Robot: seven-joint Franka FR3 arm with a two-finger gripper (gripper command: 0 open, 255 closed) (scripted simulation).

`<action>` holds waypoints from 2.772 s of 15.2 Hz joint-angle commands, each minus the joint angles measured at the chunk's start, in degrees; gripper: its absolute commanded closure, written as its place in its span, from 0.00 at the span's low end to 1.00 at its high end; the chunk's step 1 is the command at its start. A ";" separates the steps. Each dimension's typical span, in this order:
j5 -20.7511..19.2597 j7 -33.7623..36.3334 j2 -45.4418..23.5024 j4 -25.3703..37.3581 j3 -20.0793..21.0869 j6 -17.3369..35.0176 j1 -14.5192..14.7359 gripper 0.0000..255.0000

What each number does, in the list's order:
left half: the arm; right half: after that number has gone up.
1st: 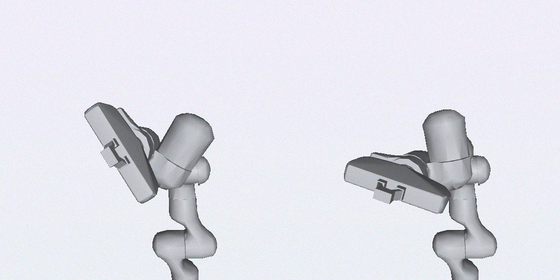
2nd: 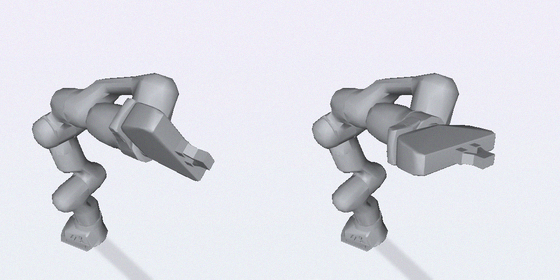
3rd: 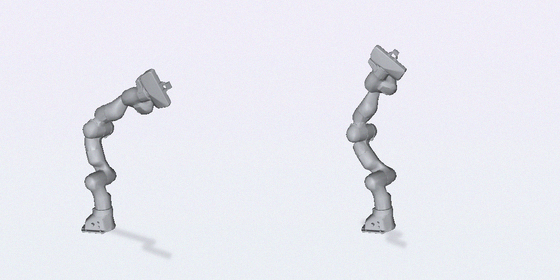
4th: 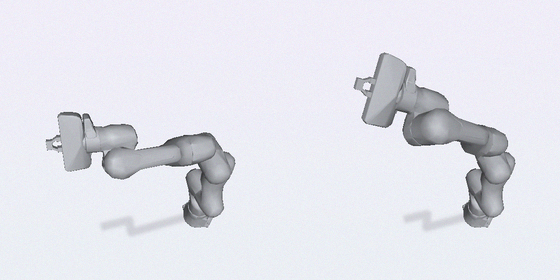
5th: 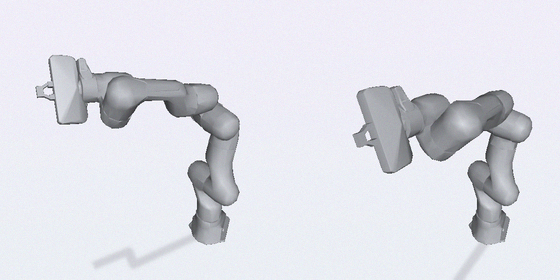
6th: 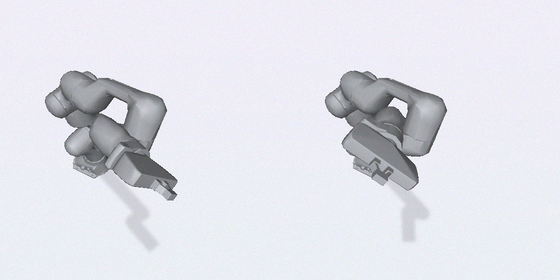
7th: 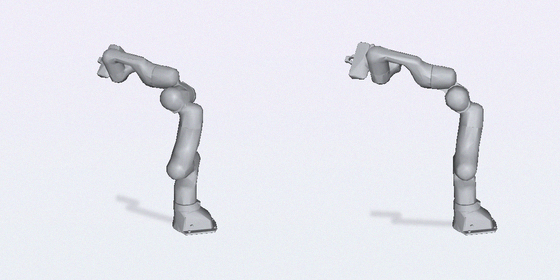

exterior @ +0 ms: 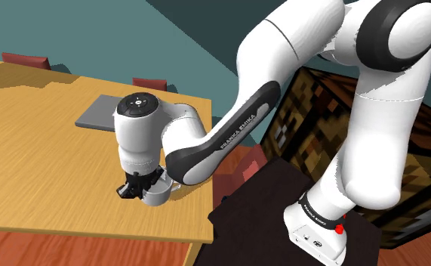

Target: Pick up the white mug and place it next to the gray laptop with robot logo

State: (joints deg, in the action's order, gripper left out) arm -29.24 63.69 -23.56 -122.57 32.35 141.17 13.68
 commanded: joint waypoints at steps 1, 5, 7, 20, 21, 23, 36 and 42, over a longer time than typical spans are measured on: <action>1.28 -0.99 1.28 -0.08 0.81 -0.97 -0.65 1.00; 3.84 -2.89 3.78 0.00 2.33 -3.01 -1.80 1.00; 5.12 -3.83 5.01 0.12 3.02 -4.07 -2.32 1.00; 9.74 -11.13 7.91 4.97 3.90 -10.37 -5.79 1.00; 9.33 -12.09 6.95 6.27 3.34 -10.73 -6.21 1.00; 8.55 -13.99 4.91 9.07 2.26 -11.56 -6.99 1.00; 4.76 -23.90 -9.31 29.16 -3.20 -17.36 -8.99 1.00; 3.20 -22.74 -11.70 28.14 -4.25 -14.18 -8.40 1.00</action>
State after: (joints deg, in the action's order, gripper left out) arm -25.76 40.67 -34.90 -94.17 28.27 126.38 5.13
